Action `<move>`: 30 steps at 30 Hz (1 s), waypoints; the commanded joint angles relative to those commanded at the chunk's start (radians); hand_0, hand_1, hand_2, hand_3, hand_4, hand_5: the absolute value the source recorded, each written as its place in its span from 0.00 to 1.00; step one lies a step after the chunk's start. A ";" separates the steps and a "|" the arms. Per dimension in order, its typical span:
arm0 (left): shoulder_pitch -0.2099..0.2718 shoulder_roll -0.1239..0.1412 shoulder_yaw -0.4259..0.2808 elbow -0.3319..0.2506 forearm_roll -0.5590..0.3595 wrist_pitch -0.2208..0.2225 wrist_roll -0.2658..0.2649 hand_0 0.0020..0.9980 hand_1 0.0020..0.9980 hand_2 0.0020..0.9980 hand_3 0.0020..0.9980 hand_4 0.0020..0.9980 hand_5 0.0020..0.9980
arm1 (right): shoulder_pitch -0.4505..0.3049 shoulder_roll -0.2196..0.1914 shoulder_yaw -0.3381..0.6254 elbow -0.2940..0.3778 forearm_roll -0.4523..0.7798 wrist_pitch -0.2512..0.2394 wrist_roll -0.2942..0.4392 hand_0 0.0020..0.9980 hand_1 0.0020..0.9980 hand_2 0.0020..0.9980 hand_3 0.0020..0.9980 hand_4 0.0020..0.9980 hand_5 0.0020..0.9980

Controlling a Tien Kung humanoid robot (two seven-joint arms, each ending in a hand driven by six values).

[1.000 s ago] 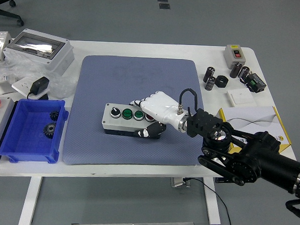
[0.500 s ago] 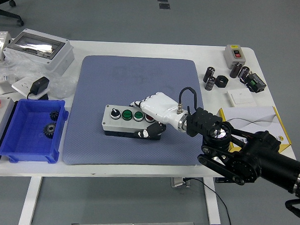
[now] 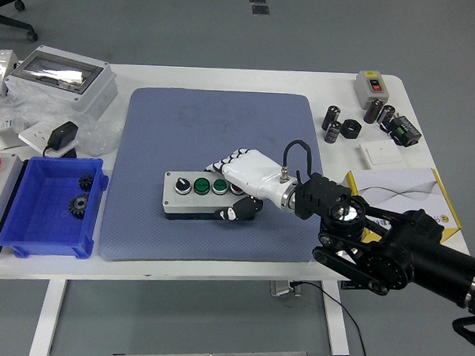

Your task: Pick up the button,place it on the desk,press the button,press the button

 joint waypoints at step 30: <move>0.004 -0.002 -0.004 0.001 -0.001 -0.009 -0.007 0.62 0.52 0.51 0.60 0.35 0.23 | -0.002 -0.029 0.046 0.072 0.185 0.117 -0.060 0.87 0.86 0.88 0.90 0.66 0.00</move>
